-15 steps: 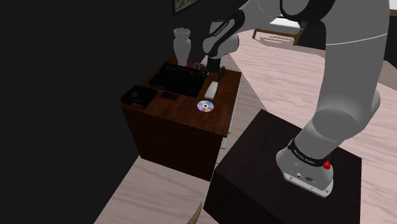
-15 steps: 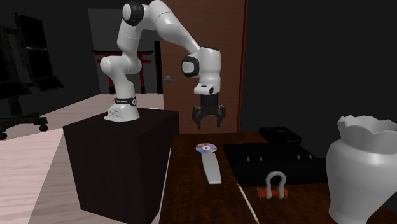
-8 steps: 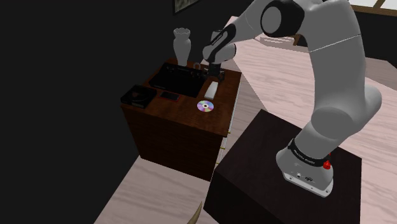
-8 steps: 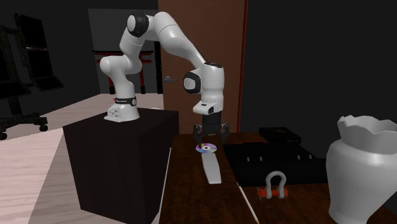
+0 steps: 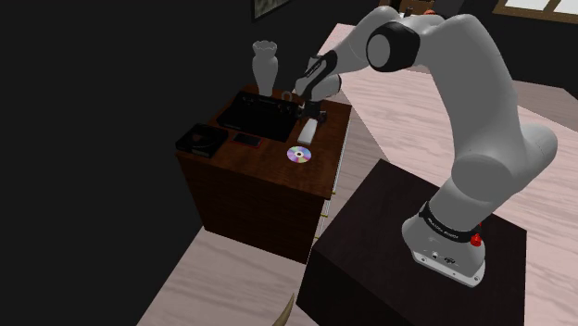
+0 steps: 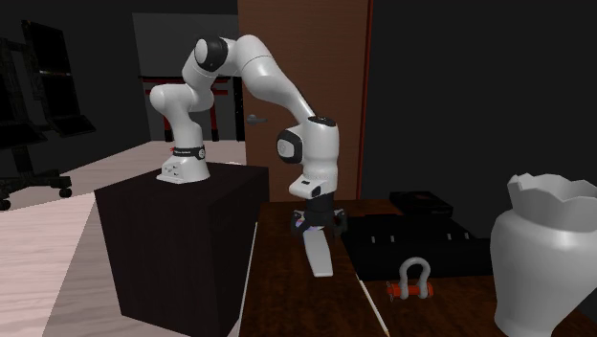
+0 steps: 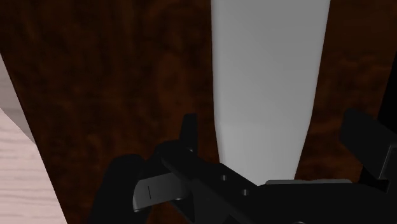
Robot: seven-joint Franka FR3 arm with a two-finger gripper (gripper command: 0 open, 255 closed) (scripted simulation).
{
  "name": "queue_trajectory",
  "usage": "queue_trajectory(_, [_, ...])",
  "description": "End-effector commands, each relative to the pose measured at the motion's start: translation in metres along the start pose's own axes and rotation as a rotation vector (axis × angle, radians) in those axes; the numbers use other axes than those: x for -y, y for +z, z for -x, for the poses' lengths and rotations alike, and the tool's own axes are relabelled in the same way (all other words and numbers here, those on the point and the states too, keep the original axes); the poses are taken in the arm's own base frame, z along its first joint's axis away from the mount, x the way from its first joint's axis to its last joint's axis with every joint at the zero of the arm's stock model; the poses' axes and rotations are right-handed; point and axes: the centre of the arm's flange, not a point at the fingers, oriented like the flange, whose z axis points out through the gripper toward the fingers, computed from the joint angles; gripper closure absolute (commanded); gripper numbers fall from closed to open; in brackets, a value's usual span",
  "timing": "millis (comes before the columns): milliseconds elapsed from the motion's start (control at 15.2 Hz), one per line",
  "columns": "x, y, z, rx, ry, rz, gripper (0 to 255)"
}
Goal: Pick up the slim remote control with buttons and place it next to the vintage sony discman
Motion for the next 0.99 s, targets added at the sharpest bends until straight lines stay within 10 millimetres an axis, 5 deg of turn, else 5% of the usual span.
queue_trajectory(0, [0.0001,0.012,-0.0015,0.0,0.001,0.0,0])
queue_trajectory(594, [0.0001,0.0203,-0.0015,0.0,0.001,0.0,0])
queue_trajectory(660, [0.0001,0.0203,-0.0015,0.0,0.001,0.0,255])
queue_trajectory(924, [0.0001,0.0204,-0.0014,0.0,0.001,0.0,255])
